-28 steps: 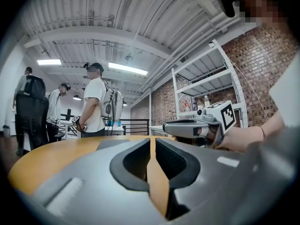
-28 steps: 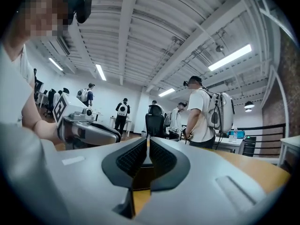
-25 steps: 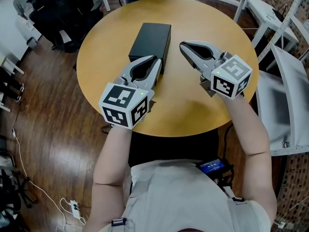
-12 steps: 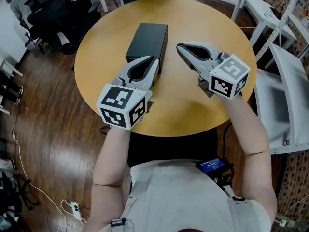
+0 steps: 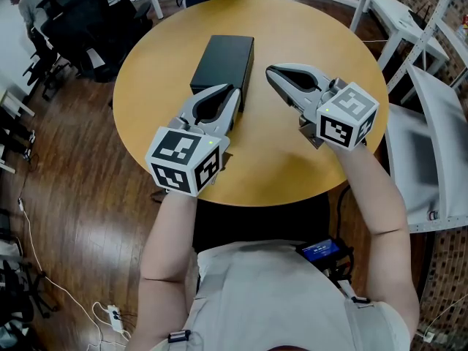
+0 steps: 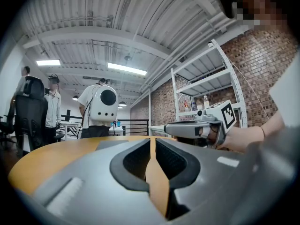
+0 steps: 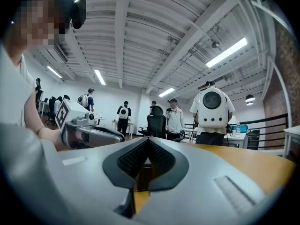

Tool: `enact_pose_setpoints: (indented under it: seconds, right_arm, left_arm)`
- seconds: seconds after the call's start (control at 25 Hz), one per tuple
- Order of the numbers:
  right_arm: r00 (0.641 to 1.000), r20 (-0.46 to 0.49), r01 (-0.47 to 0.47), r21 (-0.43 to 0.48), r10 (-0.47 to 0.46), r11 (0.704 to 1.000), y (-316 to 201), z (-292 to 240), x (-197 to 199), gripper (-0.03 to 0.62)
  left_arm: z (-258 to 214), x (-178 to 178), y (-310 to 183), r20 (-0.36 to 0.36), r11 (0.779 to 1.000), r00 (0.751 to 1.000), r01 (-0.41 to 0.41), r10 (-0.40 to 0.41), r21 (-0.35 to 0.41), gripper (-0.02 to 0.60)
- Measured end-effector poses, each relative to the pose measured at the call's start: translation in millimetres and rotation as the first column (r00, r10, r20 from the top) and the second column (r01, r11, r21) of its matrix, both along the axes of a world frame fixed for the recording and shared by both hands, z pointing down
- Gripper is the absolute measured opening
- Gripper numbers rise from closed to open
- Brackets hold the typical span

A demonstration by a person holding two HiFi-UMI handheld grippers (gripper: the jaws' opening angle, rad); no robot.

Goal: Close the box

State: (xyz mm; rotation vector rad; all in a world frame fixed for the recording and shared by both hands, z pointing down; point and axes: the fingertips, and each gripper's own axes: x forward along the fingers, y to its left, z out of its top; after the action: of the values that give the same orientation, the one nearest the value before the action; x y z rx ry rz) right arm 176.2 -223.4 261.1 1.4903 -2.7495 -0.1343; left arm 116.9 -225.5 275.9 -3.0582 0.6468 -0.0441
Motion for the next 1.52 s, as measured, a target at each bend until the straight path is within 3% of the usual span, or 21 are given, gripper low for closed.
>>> enact_pose_setpoints:
  seconds: [0.76,0.92,1.04,1.24,1.52]
  right_arm:
    - [1.0,0.013,0.013,0.002,-0.013,1.0,-4.1,-2.4,-0.2,0.0]
    - [1.0,0.001,0.018,-0.023,-0.018,1.0,42.5,0.5,25.6,0.0]
    - [1.0,0.021,0.019,-0.02,-0.019,1.0,62.8,0.7,37.4,0.0]
    - [0.999,0.04,0.023,-0.003,-0.023,1.0,31.6,3.0,20.4,0.0]
    - [0.999,0.046,0.028,-0.006,-0.028,1.0,31.5,6.1,14.6,0.0]
  left_arm:
    - [-3.6,-0.9,-3.0,0.006,1.0,1.0,0.006,-0.006,0.012,0.034]
    - [4.6,31.2,36.2,-0.005,1.0,1.0,-0.004,0.004,-0.004,0.034]
    - [15.3,49.6,53.5,0.027,1.0,1.0,-0.016,0.015,0.009,0.034]
    - [17.3,30.5,21.2,0.042,0.999,0.999,0.01,-0.011,0.033,0.034]
    - [18.1,24.1,22.1,0.04,0.999,0.999,0.012,-0.013,0.034,0.034]
